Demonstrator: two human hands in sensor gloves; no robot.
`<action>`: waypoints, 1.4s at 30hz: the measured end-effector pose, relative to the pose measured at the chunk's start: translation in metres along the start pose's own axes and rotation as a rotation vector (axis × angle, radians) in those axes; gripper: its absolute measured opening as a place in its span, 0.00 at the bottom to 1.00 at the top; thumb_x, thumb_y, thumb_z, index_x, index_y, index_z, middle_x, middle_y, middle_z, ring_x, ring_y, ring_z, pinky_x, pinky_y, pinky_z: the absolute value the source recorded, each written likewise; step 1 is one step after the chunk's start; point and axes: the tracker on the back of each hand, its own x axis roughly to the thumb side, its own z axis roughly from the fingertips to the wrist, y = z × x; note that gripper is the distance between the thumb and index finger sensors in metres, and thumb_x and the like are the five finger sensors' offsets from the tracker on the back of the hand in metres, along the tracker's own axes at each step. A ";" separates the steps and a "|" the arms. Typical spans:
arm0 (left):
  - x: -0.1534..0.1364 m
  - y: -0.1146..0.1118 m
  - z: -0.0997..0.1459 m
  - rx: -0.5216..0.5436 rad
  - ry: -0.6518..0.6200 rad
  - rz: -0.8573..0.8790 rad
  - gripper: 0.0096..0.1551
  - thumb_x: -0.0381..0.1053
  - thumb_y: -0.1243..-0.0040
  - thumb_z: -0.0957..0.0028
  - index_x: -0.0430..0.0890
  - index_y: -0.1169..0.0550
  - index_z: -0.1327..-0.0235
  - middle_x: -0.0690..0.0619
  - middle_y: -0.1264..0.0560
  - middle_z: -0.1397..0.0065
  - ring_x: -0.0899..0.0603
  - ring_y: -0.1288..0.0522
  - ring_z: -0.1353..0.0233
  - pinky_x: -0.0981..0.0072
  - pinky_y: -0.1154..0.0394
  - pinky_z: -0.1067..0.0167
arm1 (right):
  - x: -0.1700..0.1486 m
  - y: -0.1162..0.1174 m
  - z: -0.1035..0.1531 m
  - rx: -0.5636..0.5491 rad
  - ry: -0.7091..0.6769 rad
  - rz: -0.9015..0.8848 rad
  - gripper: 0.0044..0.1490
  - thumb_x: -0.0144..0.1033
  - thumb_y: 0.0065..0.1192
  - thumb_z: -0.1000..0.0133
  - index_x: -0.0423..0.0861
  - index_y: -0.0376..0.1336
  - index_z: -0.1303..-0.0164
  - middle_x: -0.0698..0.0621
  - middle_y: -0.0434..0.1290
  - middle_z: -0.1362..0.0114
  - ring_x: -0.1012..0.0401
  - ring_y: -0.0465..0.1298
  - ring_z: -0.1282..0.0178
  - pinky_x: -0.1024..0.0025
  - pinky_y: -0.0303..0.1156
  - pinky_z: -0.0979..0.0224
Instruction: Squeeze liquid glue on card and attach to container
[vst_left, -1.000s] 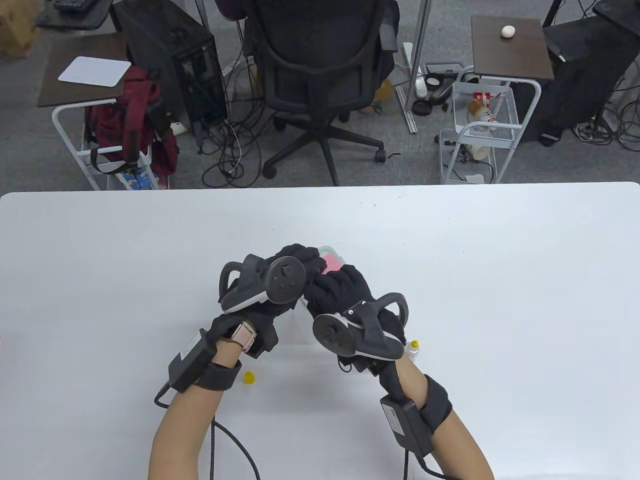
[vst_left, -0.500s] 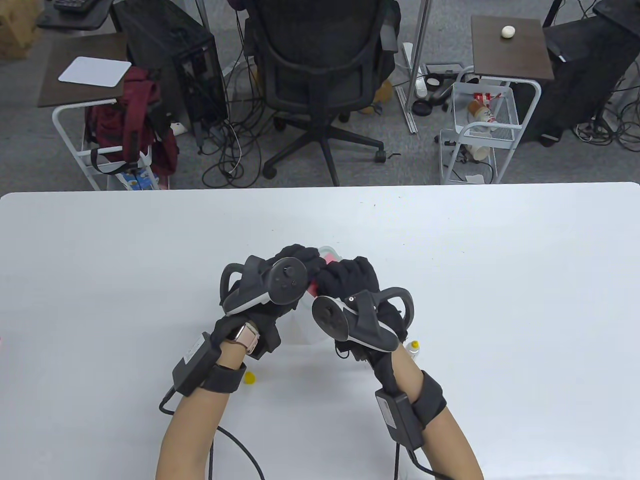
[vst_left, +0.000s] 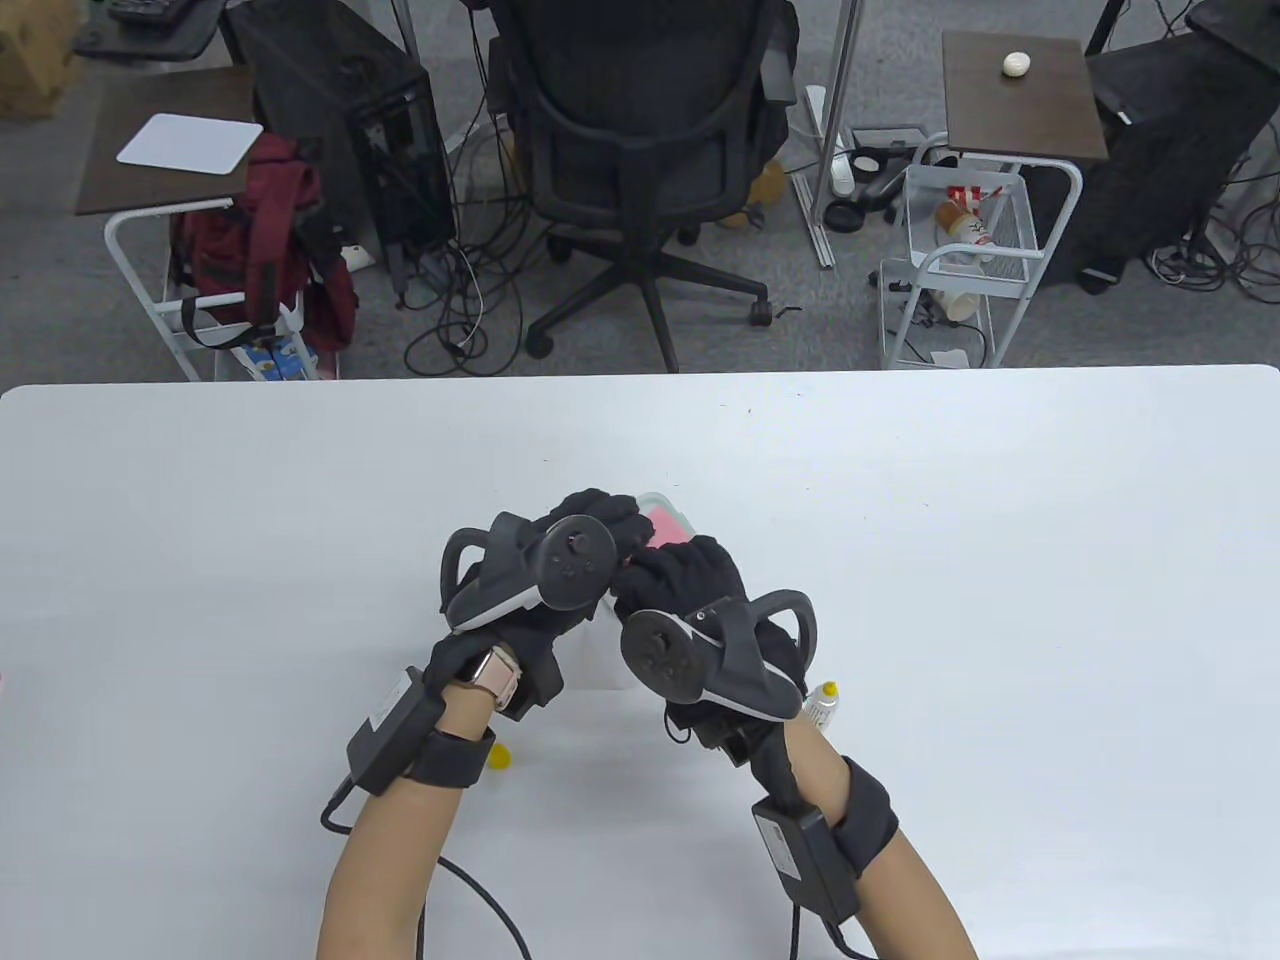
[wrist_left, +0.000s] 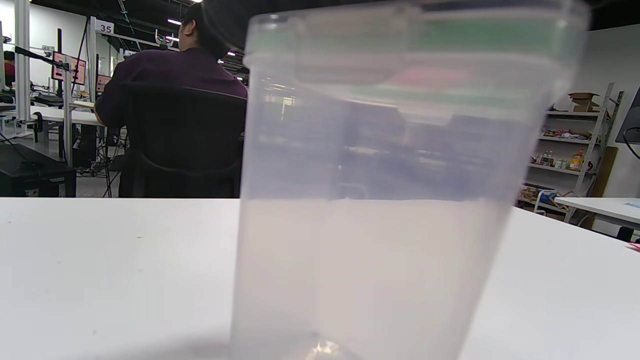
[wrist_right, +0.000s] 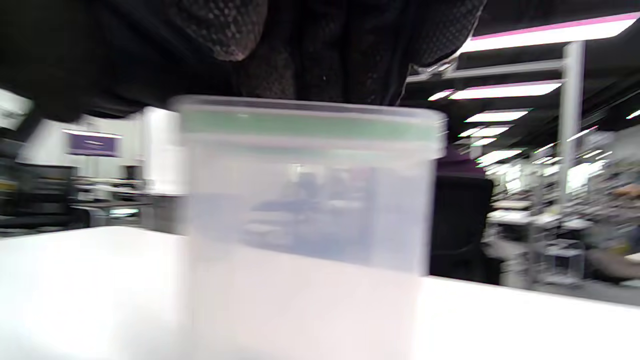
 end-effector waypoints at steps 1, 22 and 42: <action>0.000 0.000 0.000 0.001 0.000 0.001 0.24 0.50 0.46 0.43 0.62 0.28 0.32 0.65 0.32 0.19 0.47 0.34 0.16 0.61 0.34 0.20 | -0.002 0.003 -0.003 -0.009 0.037 0.047 0.23 0.45 0.51 0.38 0.51 0.68 0.37 0.54 0.73 0.25 0.52 0.74 0.24 0.49 0.62 0.15; 0.000 0.000 0.000 0.002 0.006 0.003 0.24 0.50 0.46 0.43 0.62 0.28 0.32 0.65 0.33 0.18 0.47 0.34 0.16 0.61 0.34 0.20 | -0.003 -0.007 -0.002 0.038 -0.004 -0.090 0.23 0.45 0.51 0.38 0.51 0.69 0.37 0.53 0.73 0.26 0.51 0.74 0.25 0.49 0.63 0.15; 0.001 0.000 0.000 0.003 0.003 -0.001 0.24 0.50 0.46 0.42 0.62 0.28 0.32 0.65 0.33 0.18 0.47 0.34 0.16 0.61 0.34 0.20 | -0.004 0.001 -0.002 0.096 -0.052 -0.077 0.24 0.45 0.49 0.37 0.52 0.67 0.35 0.55 0.72 0.24 0.52 0.73 0.24 0.51 0.65 0.16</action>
